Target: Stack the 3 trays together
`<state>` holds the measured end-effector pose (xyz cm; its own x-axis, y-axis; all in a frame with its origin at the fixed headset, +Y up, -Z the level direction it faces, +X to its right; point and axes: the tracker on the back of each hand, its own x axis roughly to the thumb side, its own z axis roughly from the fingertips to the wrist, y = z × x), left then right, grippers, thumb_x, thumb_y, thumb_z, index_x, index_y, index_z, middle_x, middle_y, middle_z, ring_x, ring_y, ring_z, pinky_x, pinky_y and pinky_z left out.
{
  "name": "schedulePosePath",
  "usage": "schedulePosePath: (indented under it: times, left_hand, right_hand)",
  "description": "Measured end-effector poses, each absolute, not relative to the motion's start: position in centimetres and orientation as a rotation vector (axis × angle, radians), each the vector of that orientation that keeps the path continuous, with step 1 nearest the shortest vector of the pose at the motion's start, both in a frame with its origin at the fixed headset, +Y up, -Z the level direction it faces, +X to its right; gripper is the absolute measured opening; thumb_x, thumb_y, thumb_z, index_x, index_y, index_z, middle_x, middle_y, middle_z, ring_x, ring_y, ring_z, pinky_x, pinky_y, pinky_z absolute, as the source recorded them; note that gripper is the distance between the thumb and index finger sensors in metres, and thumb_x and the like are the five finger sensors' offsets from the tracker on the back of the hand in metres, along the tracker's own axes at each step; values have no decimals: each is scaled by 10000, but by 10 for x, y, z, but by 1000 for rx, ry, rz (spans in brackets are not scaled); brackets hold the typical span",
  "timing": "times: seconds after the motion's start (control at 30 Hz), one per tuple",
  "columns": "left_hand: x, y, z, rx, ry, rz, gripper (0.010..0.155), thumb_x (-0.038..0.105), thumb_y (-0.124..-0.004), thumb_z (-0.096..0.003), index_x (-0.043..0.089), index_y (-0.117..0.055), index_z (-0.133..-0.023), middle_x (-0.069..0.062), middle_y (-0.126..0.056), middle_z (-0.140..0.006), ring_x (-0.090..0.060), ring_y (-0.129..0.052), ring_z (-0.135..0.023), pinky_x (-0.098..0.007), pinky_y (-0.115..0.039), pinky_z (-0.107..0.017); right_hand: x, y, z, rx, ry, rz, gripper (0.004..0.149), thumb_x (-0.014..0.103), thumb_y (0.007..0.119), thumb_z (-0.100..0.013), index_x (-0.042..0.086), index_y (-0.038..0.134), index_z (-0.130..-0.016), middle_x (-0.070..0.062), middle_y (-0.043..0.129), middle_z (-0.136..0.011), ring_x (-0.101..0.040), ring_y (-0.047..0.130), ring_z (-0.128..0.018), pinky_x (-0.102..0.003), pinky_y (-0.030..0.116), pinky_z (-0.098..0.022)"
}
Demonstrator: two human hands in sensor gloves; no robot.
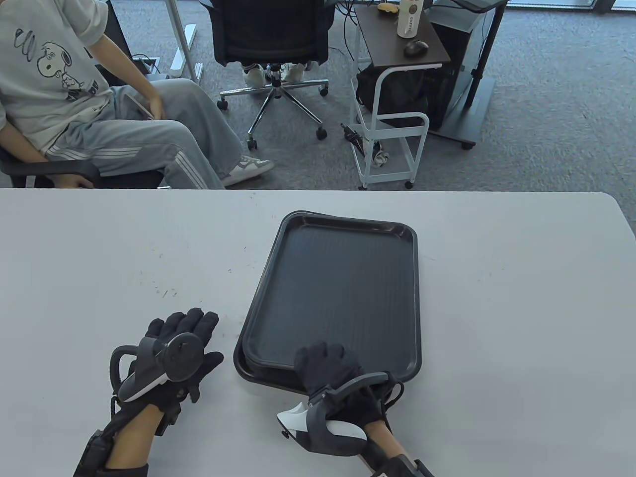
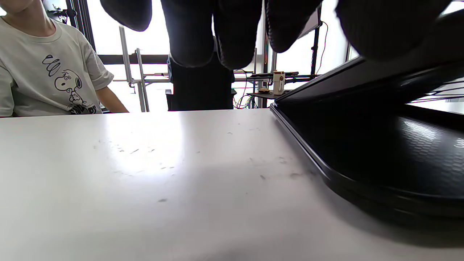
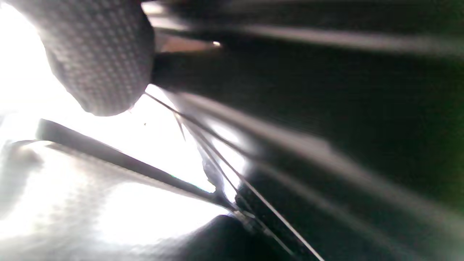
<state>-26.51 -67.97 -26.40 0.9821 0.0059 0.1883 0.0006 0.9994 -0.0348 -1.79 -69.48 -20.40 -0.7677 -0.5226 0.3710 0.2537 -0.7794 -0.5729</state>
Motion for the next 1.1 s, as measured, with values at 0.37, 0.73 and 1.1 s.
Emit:
schedulePosePath:
  times: [0.37,0.73,1.1]
  left_hand:
    - [-267,-679,-265,-45,-191,9,775,610,-789,-395,356,-629,-1109,-11,-682,-1198,-363,-705,-1116,-610,-517,-800]
    - [-266,-682,-266,-71,-202,0,766,608,-789,-395,355,-642,-1103,-11,-687,-1195,-362,-712,-1113,-608,-521,-799]
    - [-263,-685,-267,-92,-205,-2,765,606,-789,-395,353,-644,-1103,-12,-690,-1194,-363,-711,-1113,-609,-521,-797]
  right_hand:
    - [-33,-728,-210,-892,517,-2519,499,529,929,-319,361,875,-785,22,1067,-755,-138,1138,-445,-336,950,-274]
    - [-34,-743,-215,-992,412,-2550,540,499,875,-348,332,820,-858,15,1004,-855,-161,1112,-506,-355,937,-321]
    - [-14,-731,-222,-1046,311,-2639,595,573,811,-355,373,738,-911,18,909,-960,-192,1048,-684,-408,904,-446]
